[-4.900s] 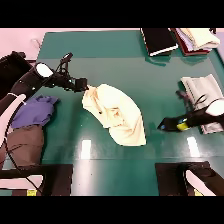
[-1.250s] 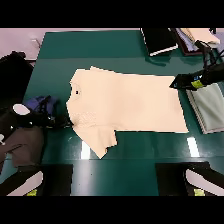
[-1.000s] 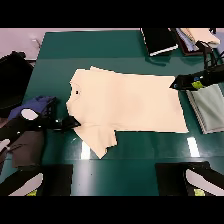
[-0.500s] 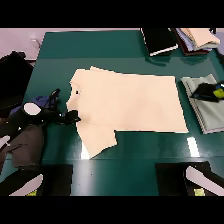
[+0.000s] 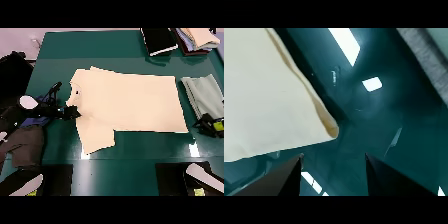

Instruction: Fold the shirts.

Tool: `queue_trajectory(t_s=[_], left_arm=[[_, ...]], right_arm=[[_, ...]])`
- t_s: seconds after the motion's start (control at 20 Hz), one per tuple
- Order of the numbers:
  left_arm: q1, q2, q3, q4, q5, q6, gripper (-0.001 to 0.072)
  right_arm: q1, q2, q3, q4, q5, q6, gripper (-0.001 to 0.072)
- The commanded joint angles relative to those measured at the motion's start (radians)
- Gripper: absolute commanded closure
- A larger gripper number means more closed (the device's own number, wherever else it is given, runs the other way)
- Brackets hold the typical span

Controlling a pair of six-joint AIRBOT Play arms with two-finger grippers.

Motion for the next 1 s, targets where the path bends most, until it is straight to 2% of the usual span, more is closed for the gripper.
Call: queue_trajectory(t_s=[0.0, 0.25, 0.3, 0.4, 0.45, 0.5, 0.7, 0.95], left_arm=[[0.000, 0.001, 0.005, 0.001, -0.012, 0.002, 0.0684], [0.000, 0.001, 0.005, 0.000, -0.020, 0.001, 0.0684], [0.000, 0.001, 0.005, 0.000, -0.021, -0.001, 0.0684], [0.000, 0.003, 0.006, 0.001, -0.027, -0.006, 0.0685], [0.000, 0.010, 0.016, 0.003, -0.037, -0.006, 0.0685], [0.000, 0.026, 0.031, 0.006, -0.044, -0.006, 0.0685], [0.000, 0.130, 0.213, 0.090, -0.096, -0.064, 0.0685], [0.000, 0.206, 0.724, 0.187, -0.259, -0.085, 0.0684]], right_arm=[[0.003, -0.040, -0.106, 0.043, -0.102, -0.021, 0.0258], [0.124, -0.085, -0.114, 0.154, -0.227, -0.035, 0.0268], [0.153, -0.091, -0.114, 0.154, -0.245, -0.035, 0.0345], [0.220, -0.081, -0.114, 0.154, -0.290, -0.037, 0.0573], [0.252, -0.058, -0.114, 0.154, -0.307, -0.053, 0.0662], [0.281, -0.024, -0.113, 0.154, -0.319, -0.063, 0.0691], [0.372, 0.150, 0.001, 0.154, -0.290, -0.063, 0.0691], [0.451, 0.341, 0.447, 0.152, -0.250, -0.060, 0.0691]])
